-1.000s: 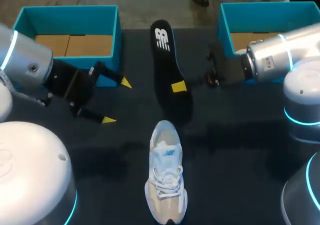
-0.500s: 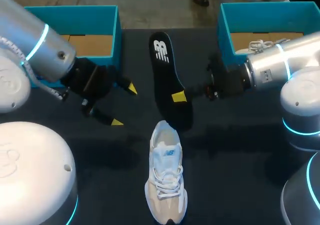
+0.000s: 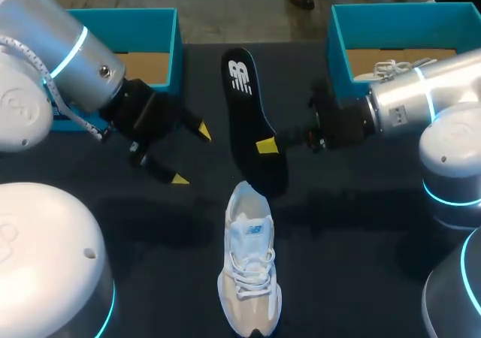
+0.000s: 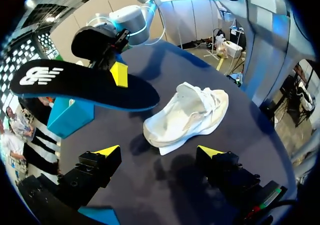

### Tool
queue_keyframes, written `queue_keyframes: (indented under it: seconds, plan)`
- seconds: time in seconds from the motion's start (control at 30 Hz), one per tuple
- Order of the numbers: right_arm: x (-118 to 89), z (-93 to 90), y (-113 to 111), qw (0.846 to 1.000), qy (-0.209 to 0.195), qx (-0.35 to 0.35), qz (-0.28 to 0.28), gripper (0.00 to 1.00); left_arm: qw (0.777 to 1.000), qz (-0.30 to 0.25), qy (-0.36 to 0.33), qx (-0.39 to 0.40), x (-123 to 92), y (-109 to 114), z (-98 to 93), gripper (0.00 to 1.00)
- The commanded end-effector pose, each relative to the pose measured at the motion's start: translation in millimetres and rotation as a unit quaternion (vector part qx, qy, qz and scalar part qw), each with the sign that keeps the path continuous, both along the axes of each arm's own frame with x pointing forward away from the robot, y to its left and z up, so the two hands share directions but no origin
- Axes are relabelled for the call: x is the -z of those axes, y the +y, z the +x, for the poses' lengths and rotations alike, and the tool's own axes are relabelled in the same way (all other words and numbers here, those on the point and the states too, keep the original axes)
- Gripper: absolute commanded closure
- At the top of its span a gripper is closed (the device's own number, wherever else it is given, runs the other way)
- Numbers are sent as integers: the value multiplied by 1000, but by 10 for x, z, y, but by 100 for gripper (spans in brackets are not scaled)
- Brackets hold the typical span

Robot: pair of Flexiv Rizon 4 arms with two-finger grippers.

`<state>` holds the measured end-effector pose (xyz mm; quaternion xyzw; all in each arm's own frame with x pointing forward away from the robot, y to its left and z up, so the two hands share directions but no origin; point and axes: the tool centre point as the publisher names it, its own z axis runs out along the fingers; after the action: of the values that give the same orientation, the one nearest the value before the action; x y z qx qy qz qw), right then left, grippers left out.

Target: Take the shoe out of the shoebox, open the shoe tongue, remove and reinsert the insole, then place the shoe into the shoebox

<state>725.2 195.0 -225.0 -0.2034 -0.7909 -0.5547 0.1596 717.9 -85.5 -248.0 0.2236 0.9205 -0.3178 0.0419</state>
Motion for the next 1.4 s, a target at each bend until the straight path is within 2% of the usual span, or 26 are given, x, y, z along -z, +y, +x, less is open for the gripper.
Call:
queue_keyframes:
  seconds: [0.03, 0.4, 0.7, 1.4]
  plan:
    - [124, -24, 46, 999, -10, 3, 33, 100, 1000, -5, 4, -22, 173, 1, -36, 0]
    - [219, -52, 84, 997, -35, -4, 72, 100, 1000, 10, 19, -12, 483, -6, -157, 0]
    - [205, -53, 196, 996, -42, -8, 78, 100, 999, 12, 30, -22, 583, 17, -126, 0]
    - [381, -32, 346, 993, -60, -9, 106, 100, 997, 36, 61, -24, 908, 26, -183, 0]
